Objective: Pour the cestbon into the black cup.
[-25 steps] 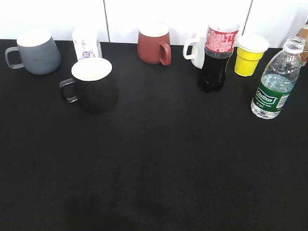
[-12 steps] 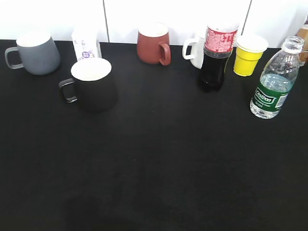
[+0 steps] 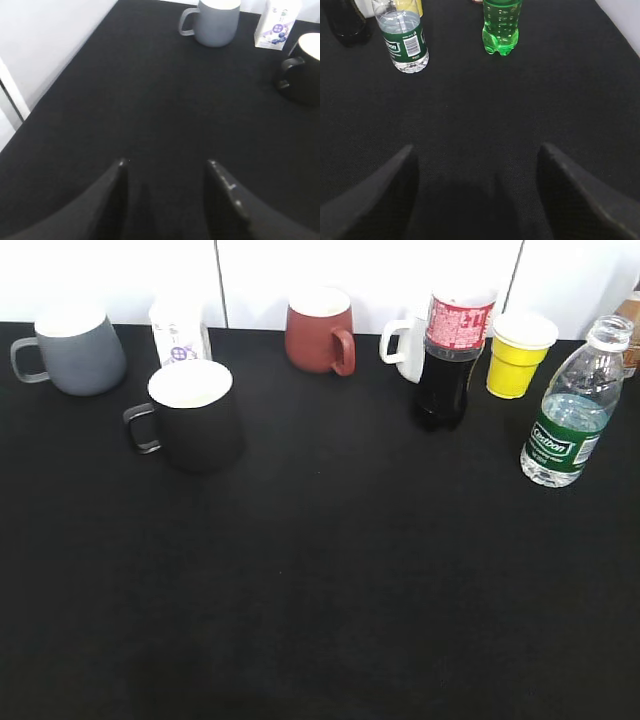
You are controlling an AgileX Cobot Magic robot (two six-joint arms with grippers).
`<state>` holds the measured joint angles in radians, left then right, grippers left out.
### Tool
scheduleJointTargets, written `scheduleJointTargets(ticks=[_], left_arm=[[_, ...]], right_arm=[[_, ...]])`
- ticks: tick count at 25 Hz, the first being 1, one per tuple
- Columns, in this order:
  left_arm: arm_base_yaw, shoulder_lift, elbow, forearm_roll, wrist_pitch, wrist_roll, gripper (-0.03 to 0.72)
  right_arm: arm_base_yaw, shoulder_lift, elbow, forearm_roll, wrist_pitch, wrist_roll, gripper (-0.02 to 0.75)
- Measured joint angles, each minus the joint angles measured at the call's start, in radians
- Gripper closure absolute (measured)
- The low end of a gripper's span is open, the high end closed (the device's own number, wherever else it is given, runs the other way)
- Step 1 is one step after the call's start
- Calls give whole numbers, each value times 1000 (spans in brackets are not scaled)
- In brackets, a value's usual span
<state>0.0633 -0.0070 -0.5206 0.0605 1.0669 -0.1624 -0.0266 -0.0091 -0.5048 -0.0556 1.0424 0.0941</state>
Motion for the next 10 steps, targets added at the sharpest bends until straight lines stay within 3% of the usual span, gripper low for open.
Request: scheduleJointTargets(ticks=[10], left_arm=[[0,0,0,0,0,0,374]], right_arm=[[0,0,0,0,0,0,182]])
